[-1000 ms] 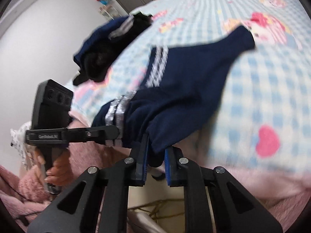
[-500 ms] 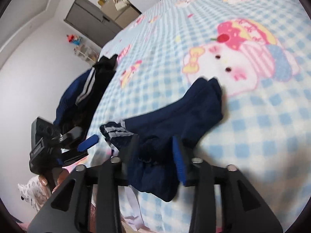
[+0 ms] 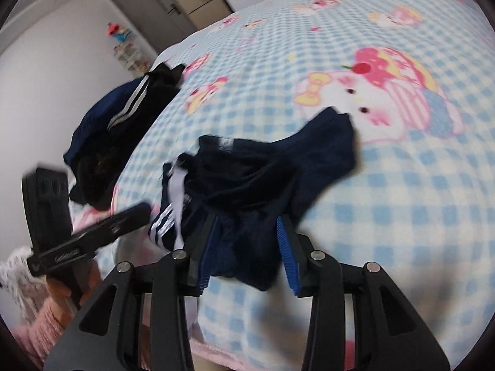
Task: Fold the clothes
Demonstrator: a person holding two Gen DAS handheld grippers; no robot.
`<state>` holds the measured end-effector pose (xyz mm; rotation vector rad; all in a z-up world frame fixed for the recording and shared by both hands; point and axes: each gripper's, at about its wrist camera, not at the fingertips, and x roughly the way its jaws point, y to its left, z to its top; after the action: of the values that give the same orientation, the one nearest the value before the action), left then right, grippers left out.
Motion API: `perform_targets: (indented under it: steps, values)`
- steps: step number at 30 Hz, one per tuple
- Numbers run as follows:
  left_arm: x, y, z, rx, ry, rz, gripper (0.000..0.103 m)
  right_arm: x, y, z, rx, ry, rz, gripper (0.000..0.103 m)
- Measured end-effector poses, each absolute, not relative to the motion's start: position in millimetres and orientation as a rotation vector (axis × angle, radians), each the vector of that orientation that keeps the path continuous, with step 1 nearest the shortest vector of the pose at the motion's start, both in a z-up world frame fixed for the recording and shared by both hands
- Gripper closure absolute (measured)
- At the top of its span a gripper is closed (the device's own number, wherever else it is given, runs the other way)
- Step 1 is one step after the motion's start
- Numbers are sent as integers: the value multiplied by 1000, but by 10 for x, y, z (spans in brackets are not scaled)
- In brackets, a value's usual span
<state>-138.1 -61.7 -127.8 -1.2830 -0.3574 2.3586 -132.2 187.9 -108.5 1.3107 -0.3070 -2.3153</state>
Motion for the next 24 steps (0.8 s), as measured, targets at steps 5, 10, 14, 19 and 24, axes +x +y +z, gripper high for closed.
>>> perform_targets:
  steps: [5, 10, 14, 19, 24]
  values:
    - [-1415, -599, -1353, -1338, -340, 2342, 81, -1261, 1839, -1214, 1357, -252, -2342, 61]
    - [-1257, -626, -1147, -1276, -297, 2369, 93, -1220, 1905, -1167, 1345, -226, -2377, 52]
    - [-1090, -634, -961, -1228, -300, 2342, 93, -1205, 1956, -1073, 1299, -258, -2363, 52]
    - [-1045, -613, -1167, -1361, -230, 2310, 93, -1259, 1819, -1125, 1307, -199, -2287, 67]
    - [-1089, -705, -1361, -1493, -281, 2259, 90, -1321, 1766, -1262, 1366, -163, -2288, 68]
